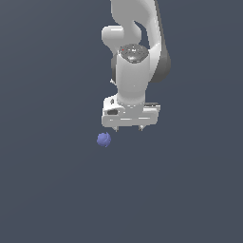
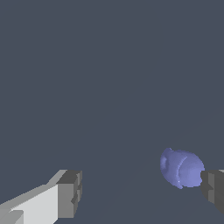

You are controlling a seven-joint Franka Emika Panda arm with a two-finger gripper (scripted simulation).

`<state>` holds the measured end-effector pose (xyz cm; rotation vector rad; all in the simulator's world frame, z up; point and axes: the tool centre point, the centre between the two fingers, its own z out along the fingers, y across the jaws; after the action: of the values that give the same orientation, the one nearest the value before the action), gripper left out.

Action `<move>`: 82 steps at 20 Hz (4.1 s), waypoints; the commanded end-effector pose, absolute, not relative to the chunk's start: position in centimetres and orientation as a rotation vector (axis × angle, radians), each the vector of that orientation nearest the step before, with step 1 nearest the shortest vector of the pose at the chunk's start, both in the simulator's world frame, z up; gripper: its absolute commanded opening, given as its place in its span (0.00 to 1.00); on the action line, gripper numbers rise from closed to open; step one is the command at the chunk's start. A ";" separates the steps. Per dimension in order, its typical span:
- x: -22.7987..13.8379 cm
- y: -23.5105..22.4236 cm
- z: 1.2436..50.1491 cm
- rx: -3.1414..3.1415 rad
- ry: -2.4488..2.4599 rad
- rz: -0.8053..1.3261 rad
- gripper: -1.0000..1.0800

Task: Pick up the object and move it to a goal position.

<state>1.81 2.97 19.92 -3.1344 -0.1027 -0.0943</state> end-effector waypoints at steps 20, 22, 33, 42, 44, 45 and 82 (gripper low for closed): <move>1.0 1.8 18.4 -3.124 -0.082 -0.067 0.96; 0.6 0.2 16.9 -3.126 -0.040 -0.057 0.96; -2.6 -8.3 9.5 -3.134 0.190 -0.004 0.96; -2.9 -8.8 8.5 -3.135 0.204 0.001 0.96; -2.9 -8.8 7.8 -3.135 0.205 0.001 0.96; -2.9 -8.8 7.4 -3.135 0.206 0.001 0.96; 1.4 -3.2 4.8 -3.135 0.208 -0.002 0.00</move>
<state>0.69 -4.15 4.64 -3.1347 0.2086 -0.0012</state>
